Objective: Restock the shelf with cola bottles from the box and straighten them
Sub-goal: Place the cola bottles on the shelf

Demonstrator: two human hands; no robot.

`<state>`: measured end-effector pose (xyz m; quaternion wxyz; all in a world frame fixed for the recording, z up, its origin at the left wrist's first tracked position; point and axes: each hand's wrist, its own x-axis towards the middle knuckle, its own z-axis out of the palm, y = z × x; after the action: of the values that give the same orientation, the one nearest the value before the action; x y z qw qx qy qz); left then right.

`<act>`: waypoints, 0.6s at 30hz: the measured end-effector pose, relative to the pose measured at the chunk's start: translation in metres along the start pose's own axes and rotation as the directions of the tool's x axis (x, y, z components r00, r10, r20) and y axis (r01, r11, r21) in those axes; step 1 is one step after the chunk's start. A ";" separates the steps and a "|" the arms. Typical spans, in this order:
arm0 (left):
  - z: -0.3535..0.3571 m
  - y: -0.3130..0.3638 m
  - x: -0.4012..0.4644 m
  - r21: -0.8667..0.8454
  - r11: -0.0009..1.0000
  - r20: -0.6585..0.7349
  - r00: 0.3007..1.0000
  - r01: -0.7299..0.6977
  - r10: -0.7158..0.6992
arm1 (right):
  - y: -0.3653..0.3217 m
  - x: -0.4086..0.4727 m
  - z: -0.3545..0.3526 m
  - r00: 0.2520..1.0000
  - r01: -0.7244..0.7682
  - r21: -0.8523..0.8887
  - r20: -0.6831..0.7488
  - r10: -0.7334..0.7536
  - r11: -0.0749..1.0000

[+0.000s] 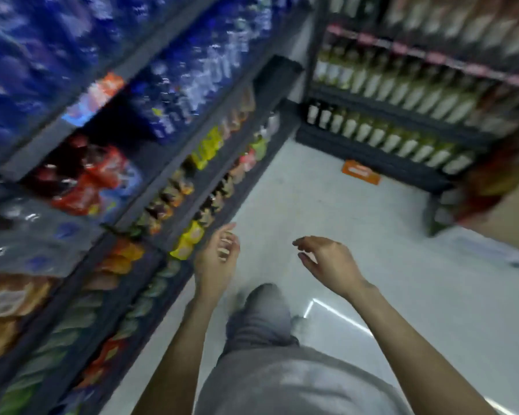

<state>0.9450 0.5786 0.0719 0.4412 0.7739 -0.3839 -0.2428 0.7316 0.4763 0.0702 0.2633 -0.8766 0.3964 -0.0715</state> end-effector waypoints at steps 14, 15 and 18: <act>0.440 0.140 0.084 0.295 0.951 0.725 0.669 -0.087 -0.164 | 0.363 -0.130 -0.143 0.565 -0.800 0.281 0.054 0.823 0.530; 0.467 0.158 0.086 0.283 0.955 0.742 0.652 -0.091 -0.158 | 0.383 -0.135 -0.157 0.527 -0.819 0.296 0.052 0.848 0.491; 0.542 0.213 0.094 0.237 0.959 0.783 0.614 -0.152 -0.096 | 0.440 -0.144 -0.197 0.434 -0.847 0.352 0.026 0.900 0.398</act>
<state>0.5319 0.1662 -0.0138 0.1174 0.6365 -0.5809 -0.4936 0.2787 0.2614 0.0217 0.3620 -0.4733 0.8010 -0.0576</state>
